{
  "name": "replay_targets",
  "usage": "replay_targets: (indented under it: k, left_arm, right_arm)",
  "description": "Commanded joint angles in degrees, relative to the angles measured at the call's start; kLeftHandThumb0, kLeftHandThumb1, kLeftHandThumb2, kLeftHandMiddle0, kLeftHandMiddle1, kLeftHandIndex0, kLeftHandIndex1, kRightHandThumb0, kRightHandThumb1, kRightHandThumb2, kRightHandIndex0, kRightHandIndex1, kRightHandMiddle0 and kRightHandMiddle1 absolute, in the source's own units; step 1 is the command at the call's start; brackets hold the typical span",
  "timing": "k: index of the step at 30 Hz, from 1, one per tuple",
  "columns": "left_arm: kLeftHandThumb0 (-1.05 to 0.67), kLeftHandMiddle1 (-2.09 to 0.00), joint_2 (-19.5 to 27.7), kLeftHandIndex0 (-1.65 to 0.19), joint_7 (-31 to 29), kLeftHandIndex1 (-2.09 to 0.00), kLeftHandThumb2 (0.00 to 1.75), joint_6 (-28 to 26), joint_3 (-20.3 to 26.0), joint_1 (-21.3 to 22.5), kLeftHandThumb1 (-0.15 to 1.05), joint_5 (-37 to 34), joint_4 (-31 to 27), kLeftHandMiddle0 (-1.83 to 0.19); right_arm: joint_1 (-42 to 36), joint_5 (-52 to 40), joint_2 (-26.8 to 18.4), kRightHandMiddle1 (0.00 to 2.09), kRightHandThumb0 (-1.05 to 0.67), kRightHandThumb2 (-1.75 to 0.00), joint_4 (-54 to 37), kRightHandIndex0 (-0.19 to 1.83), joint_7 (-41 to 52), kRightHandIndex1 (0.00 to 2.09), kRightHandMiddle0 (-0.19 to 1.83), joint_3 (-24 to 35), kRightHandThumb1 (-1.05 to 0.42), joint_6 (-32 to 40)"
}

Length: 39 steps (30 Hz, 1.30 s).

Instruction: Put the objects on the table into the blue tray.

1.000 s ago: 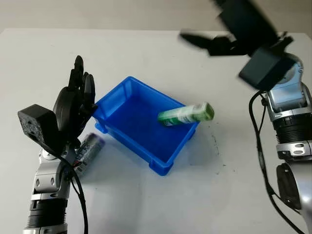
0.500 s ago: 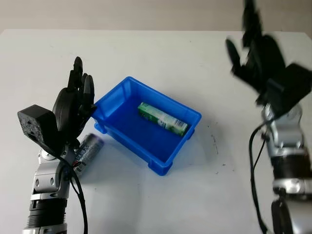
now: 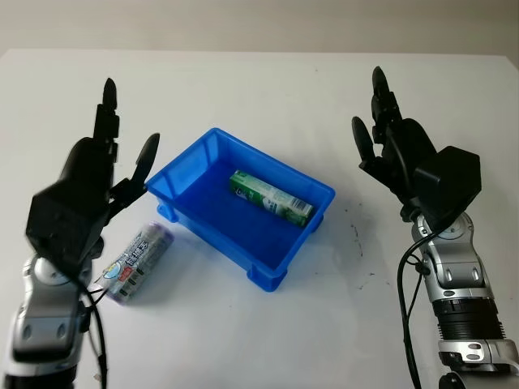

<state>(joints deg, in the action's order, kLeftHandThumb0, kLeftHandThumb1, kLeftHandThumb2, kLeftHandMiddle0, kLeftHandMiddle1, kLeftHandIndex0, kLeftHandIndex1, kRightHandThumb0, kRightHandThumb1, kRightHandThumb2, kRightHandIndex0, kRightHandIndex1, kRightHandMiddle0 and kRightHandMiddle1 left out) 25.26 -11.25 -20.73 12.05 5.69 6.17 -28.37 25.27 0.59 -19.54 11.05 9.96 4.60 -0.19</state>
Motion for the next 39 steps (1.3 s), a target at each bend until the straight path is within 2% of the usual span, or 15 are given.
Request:
replay_targets:
  k: [1, 3, 9, 14, 19, 23, 26, 27, 28, 29, 30, 32, 34, 37, 39]
  left_arm:
    - [-0.81, -0.06, 3.8, 0.14, -2.9, -0.05, 0.29, -2.7, 4.0, -1.6, 1.05, -1.2, -5.8, 0.15]
    - [-0.8, -0.05, 7.6, 0.14, -6.7, -0.05, 0.18, -5.3, 7.1, -2.9, 1.05, -1.6, -9.5, 0.16]
    - [-0.71, -0.06, 16.5, 0.12, -14.5, -0.06, 0.1, -6.5, 13.2, -3.9, 1.03, -1.4, -13.7, 0.15]
    - [-0.63, -0.06, 23.2, 0.11, -19.5, -0.06, 0.04, 3.7, 15.9, -5.7, 0.96, 1.0, -9.9, 0.14]
    - [-0.54, -0.05, 27.5, 0.1, -18.8, -0.06, 0.03, 20.3, 17.1, -7.3, 0.89, 7.5, -3.3, 0.14]
    - [-0.53, -0.06, 34.3, 0.07, -10.1, -0.07, 0.05, 43.5, 17.7, -6.9, 0.89, 20.2, 8.4, 0.13]
    - [-0.52, -0.06, 39.9, 0.06, -4.4, -0.07, 0.06, 54.6, 16.7, -5.2, 0.91, 28.4, 15.6, 0.11]
    - [-0.51, -0.06, 42.0, 0.05, -0.9, -0.07, 0.06, 58.7, 15.7, -4.0, 0.91, 31.8, 18.9, 0.11]
    - [-0.48, -0.08, 44.1, 0.02, 3.4, -0.08, 0.06, 62.6, 14.4, -2.8, 0.92, 35.6, 22.2, 0.07]
    - [-0.34, -0.08, 46.2, 0.0, 8.8, -0.09, 0.13, 66.2, 12.8, -1.4, 0.99, 40.3, 25.5, 0.05]
    - [-0.25, -0.07, 47.8, -0.01, 12.9, -0.08, 0.19, 68.6, 11.4, -0.3, 1.02, 43.9, 28.0, 0.05]
    - [-0.13, -0.08, 52.4, -0.02, 26.7, -0.08, 0.27, 70.8, 6.7, 2.1, 1.04, 55.3, 32.9, 0.02]
    - [-0.1, -0.07, 55.4, -0.01, 37.6, -0.07, 0.3, 70.3, 2.1, 4.2, 1.05, 63.0, 36.4, 0.01]
    - [-0.18, -0.06, 58.5, -0.01, 53.5, -0.06, 0.32, 67.1, -5.7, 8.4, 1.05, 72.3, 41.5, 0.01]
    - [-0.2, -0.05, 59.4, 0.0, 63.8, -0.05, 0.38, 66.1, -11.9, 13.2, 1.05, 77.6, 46.1, 0.03]
  right_arm:
    - [-0.6, 0.1, 0.2, 0.0, -0.67, -0.64, -1.0, -0.19, 0.1, 0.0, -0.19, -0.1, -1.05, -0.1]
    - [-0.5, 0.3, 0.1, 0.0, -0.67, -0.65, -0.9, -0.19, 0.2, 0.0, -0.19, -0.2, -1.05, 0.0]
    - [0.0, 0.3, 0.3, 0.0, -0.7, -0.65, 0.4, -0.19, 0.8, 0.0, -0.19, -0.2, -1.05, -0.7]
    - [0.8, -0.1, 0.8, 0.0, -0.71, -0.64, 1.3, -0.19, 1.1, 0.0, -0.19, 0.0, -1.05, -1.4]
    - [0.8, -0.6, 0.9, 0.0, -0.7, -0.64, 0.9, -0.19, 1.4, 0.0, -0.19, 0.4, -1.05, -0.7]
    - [0.9, -1.8, 1.2, 0.0, -0.7, -0.62, 1.2, -0.19, 1.4, 0.0, -0.19, 1.2, -1.05, -0.9]
    - [1.1, -2.3, 1.2, 0.0, -0.7, -0.61, 0.9, -0.19, 1.1, 0.0, -0.19, 1.3, -1.05, 0.1]
    - [1.2, -2.5, 1.2, 0.0, -0.7, -0.61, 1.0, -0.19, 1.3, 0.0, -0.19, 1.3, -1.05, 0.1]
    - [1.3, -2.7, 1.2, 0.0, -0.69, -0.61, 1.0, -0.19, 1.5, 0.0, -0.19, 1.4, -1.05, 0.1]
    - [1.4, -2.9, 1.2, 0.0, -0.69, -0.62, 1.1, -0.19, 1.8, 0.0, -0.19, 1.4, -1.05, 0.1]
    - [1.5, -3.0, 1.1, 0.0, -0.68, -0.62, 1.2, -0.19, 1.9, 0.0, -0.19, 1.4, -1.05, 0.0]
    - [1.6, -3.1, 1.1, 0.0, -0.68, -0.63, 1.0, -0.19, 2.0, 0.0, -0.19, 1.3, -1.05, 0.3]
    - [1.7, -3.2, 1.2, 0.0, -0.68, -0.63, 1.0, -0.19, 2.0, 0.0, -0.19, 1.3, -1.05, 0.5]
    - [1.7, -3.3, 1.3, 0.0, -0.68, -0.63, 1.0, -0.19, 2.0, 0.0, -0.19, 1.2, -1.05, 0.6]
    - [1.6, -3.2, 1.3, 0.0, -0.69, -0.63, 1.1, -0.19, 2.1, 0.0, -0.19, 1.1, -1.05, 0.5]
